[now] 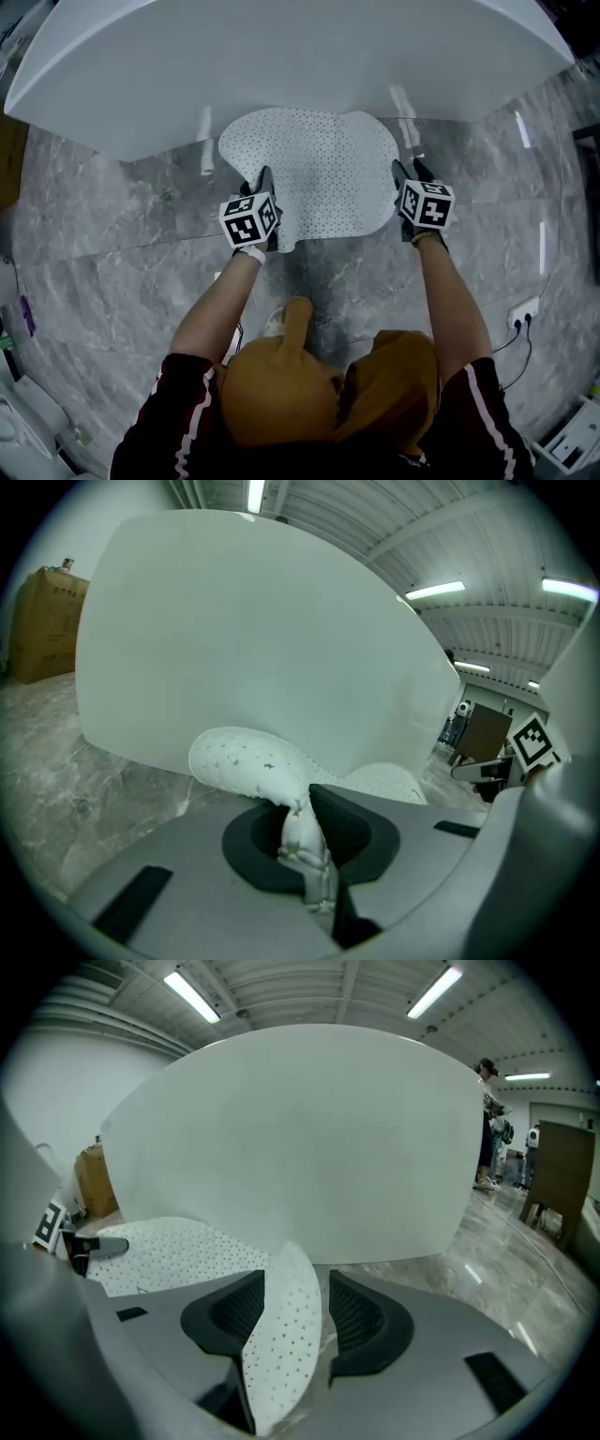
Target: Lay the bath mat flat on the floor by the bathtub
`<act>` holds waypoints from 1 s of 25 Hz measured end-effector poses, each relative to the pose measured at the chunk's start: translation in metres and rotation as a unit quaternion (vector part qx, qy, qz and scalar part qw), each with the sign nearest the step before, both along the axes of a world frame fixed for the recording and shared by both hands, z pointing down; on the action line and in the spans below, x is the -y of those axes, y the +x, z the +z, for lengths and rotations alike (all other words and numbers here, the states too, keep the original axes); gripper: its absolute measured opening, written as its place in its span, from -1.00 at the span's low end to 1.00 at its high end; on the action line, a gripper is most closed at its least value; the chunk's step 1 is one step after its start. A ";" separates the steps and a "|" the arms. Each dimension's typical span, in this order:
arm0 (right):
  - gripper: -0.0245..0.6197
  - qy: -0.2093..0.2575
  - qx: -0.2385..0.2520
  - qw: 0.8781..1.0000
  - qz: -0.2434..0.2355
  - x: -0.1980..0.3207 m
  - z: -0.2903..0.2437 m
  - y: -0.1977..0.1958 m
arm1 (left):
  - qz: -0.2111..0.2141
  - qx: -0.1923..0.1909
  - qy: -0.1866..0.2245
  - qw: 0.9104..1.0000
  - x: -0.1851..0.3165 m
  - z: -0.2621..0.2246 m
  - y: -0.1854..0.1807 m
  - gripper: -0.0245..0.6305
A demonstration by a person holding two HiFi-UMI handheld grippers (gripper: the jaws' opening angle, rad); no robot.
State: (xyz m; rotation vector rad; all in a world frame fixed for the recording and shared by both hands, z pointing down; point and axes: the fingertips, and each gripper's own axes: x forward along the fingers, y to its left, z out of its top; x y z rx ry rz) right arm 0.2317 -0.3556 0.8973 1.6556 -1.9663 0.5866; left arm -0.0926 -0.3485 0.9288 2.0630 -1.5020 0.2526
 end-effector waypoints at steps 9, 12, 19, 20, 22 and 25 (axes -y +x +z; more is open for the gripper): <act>-0.24 0.033 0.078 0.996 0.015 -0.027 -0.025 -0.032 | -0.016 0.036 -0.021 0.999 0.000 0.028 -0.015 -0.82; -0.24 0.035 0.090 0.995 0.008 -0.036 -0.024 -0.045 | -0.018 0.047 -0.022 0.998 -0.001 0.030 -0.021 -0.82; -0.24 0.025 0.105 0.994 0.007 -0.054 -0.014 -0.053 | 0.003 0.106 0.003 0.994 -0.005 0.024 -0.031 -0.64; -0.24 0.023 0.108 0.994 0.006 -0.056 -0.012 -0.055 | -0.002 0.109 0.005 0.994 -0.005 0.023 -0.037 -0.60; -0.24 0.019 0.110 0.994 0.000 -0.059 -0.010 -0.060 | -0.020 0.113 0.008 0.993 -0.007 0.019 -0.054 -0.53; -0.24 0.018 0.108 0.994 -0.013 -0.063 -0.008 -0.071 | -0.055 0.122 0.023 0.991 -0.009 0.008 -0.085 -0.51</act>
